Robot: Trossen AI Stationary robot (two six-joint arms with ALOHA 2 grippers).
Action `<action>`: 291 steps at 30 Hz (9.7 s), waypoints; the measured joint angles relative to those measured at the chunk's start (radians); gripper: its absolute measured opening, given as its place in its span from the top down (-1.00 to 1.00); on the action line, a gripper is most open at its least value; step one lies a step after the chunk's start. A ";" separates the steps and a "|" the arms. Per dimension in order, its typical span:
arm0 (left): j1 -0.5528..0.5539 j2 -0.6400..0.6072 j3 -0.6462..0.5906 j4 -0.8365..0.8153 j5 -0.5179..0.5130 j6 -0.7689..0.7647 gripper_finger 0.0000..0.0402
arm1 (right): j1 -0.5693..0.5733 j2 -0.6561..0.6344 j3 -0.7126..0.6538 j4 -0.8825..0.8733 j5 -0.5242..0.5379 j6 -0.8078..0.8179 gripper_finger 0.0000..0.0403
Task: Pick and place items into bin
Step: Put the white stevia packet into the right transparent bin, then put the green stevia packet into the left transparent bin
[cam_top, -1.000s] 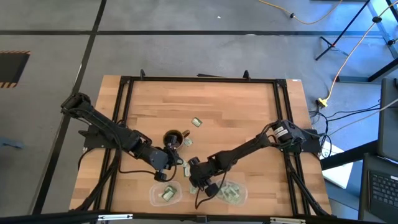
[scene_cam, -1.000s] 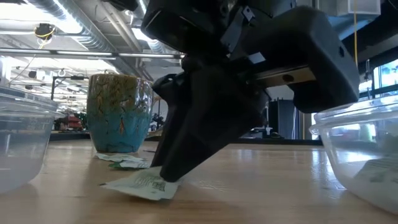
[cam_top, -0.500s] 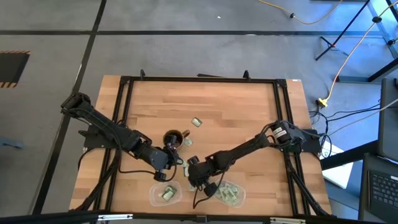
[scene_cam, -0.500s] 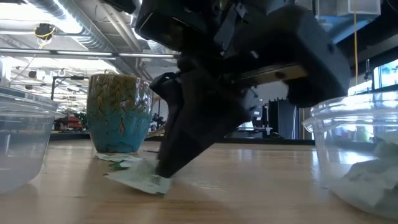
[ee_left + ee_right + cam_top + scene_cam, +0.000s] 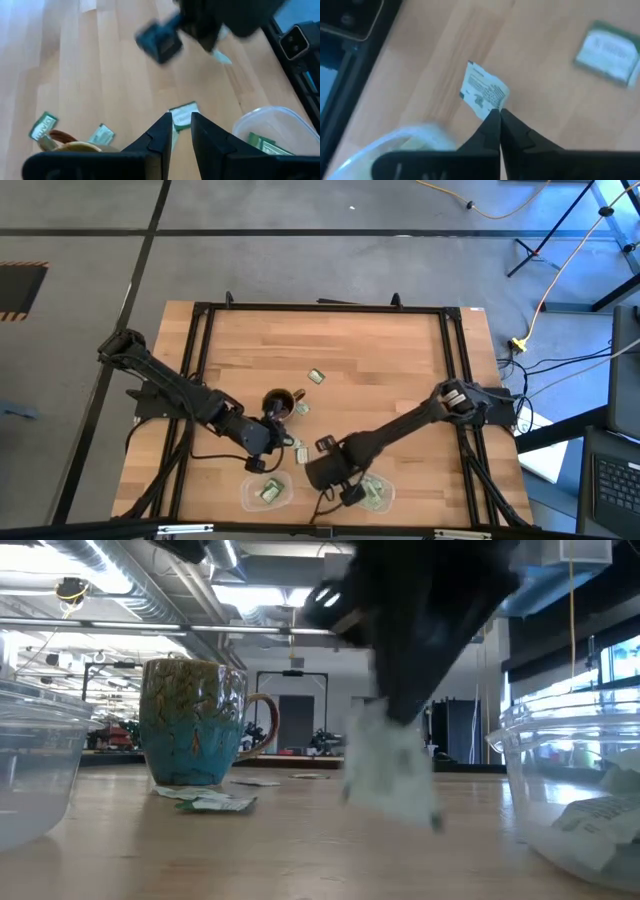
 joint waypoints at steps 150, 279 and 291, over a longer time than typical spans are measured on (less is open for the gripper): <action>0.138 0.360 0.047 0.109 0.208 0.393 0.52 | -0.261 -0.698 -0.935 0.870 0.161 0.092 0.38; -0.149 0.462 0.300 -0.141 0.308 -0.115 0.98 | -0.207 -0.697 -0.935 0.780 0.161 0.200 0.38; -0.161 0.463 0.199 -0.132 0.260 -0.247 0.98 | -0.206 -0.697 -0.935 0.782 0.161 0.207 0.38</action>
